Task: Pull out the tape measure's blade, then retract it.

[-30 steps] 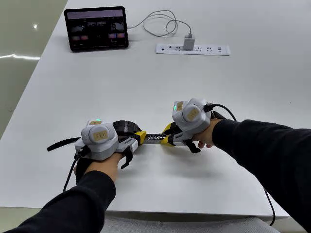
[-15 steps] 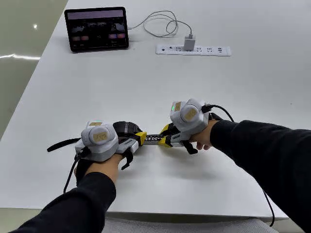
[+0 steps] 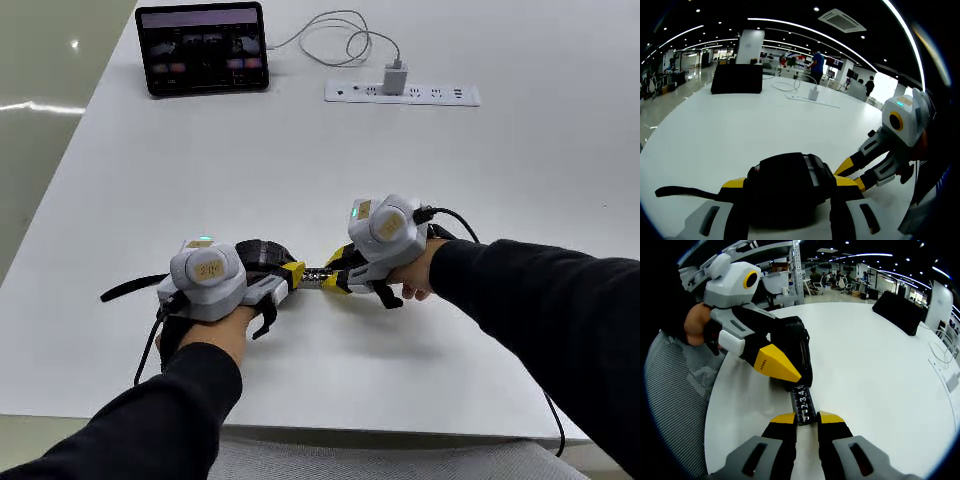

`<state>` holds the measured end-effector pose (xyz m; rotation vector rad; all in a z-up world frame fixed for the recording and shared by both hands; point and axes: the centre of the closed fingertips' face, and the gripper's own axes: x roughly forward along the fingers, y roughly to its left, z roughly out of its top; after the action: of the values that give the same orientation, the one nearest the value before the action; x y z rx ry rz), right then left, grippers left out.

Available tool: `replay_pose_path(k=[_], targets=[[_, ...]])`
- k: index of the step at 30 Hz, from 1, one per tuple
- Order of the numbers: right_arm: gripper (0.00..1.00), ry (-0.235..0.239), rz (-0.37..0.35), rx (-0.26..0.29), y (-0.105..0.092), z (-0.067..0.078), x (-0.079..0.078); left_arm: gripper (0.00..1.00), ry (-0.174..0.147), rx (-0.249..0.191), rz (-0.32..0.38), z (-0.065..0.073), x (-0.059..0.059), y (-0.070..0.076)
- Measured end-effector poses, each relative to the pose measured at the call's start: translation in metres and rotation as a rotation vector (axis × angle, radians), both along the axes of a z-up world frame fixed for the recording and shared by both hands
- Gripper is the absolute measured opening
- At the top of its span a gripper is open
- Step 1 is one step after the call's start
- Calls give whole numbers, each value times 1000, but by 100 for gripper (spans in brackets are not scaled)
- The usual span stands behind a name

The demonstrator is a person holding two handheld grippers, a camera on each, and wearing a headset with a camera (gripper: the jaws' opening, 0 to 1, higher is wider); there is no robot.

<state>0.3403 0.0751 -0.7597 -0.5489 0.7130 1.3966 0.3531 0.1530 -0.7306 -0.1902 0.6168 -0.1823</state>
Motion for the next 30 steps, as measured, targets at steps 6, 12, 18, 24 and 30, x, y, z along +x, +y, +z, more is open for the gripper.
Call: replay_pose_path(k=[6, 12, 18, 24, 30], targets=[[11, 2, -1, 9, 5, 1, -1, 61, 0, -5, 2, 0, 0, 0], [11, 3, 1, 13, 10, 2, -2, 61, 1, -13, 4, 0, 1, 1], [11, 5, 3, 16, 14, 0, -1, 61, -1, -15, 3, 0, 1, 1], [11, 7, 4, 16, 17, -1, 0, 61, -1, -15, 3, 0, 1, 0], [11, 18, 0, 22, 22, -1, -2, 61, -1, -17, -1, 1, 0, 0]])
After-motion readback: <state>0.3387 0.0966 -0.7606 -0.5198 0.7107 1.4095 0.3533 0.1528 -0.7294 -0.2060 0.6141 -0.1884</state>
